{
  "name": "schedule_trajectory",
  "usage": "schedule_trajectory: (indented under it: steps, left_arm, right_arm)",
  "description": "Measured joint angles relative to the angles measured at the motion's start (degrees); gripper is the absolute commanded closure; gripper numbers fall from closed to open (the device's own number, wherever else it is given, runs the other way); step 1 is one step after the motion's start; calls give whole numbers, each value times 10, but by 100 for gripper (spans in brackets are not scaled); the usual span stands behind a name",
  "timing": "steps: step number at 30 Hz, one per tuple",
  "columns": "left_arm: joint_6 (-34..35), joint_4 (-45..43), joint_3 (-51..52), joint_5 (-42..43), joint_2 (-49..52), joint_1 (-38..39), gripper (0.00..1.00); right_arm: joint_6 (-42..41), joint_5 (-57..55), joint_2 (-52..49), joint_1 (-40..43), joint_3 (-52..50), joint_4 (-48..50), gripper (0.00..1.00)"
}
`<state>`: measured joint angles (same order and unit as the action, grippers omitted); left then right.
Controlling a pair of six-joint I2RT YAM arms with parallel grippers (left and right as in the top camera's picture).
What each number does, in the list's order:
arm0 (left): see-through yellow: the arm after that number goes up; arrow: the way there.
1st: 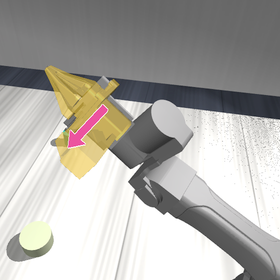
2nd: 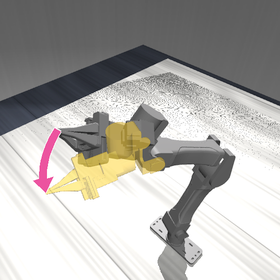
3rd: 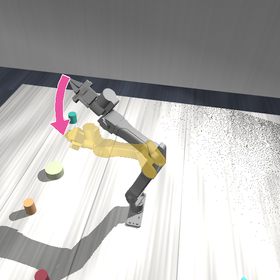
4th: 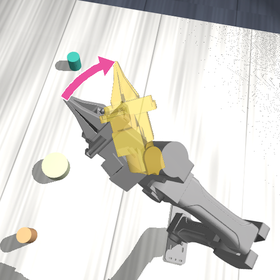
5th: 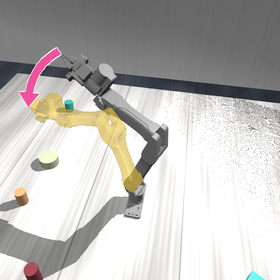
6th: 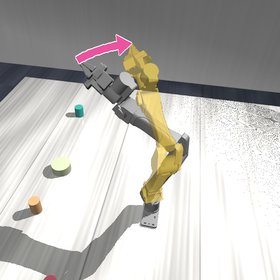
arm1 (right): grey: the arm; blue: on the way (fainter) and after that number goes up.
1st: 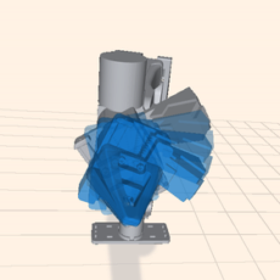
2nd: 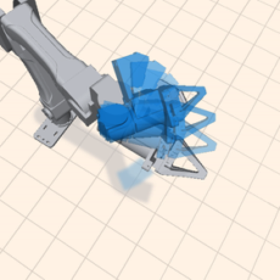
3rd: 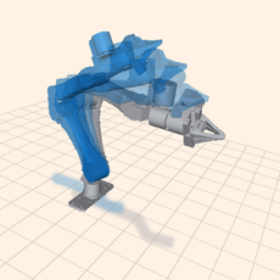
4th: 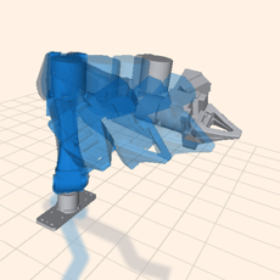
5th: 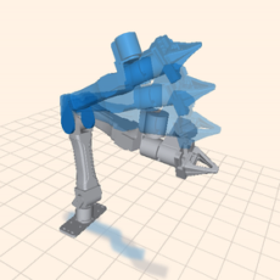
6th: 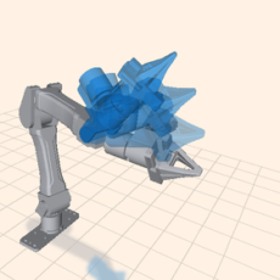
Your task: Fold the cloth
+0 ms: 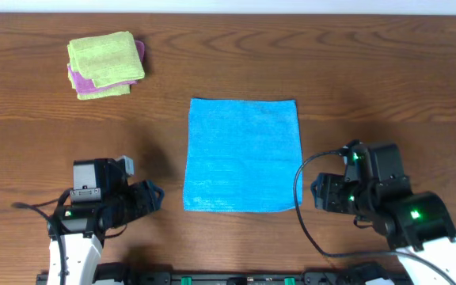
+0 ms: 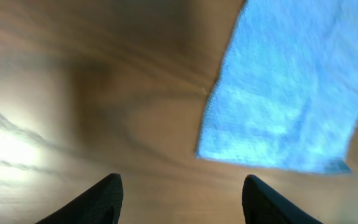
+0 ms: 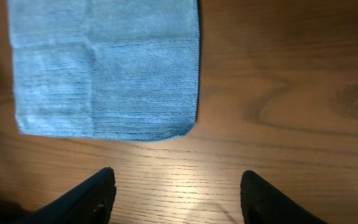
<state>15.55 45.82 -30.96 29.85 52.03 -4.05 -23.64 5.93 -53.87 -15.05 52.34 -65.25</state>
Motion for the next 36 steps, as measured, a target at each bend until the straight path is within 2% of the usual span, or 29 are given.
schedule_trajectory:
  steps: [5,9,14,22,28,36]
  left_arm:
    - [0,62,0,55,0,0,39]
    - [0,96,0,74,0,0,45]
    - [-4,100,0,80,0,4,49]
    - [-20,13,0,60,0,74,53]
    - [-23,-35,0,-2,2,158,59]
    - [-25,-77,0,-65,58,247,62]
  right_arm:
    - [0,-4,-31,-17,0,-2,41]
    - [-4,-4,-52,-50,0,-12,42]
    - [-30,-4,-65,-85,-15,-16,48]
    - [-46,38,-44,-92,-121,29,44]
    - [-46,54,22,-92,-128,19,43]
    - [-47,63,28,-92,-156,30,44]
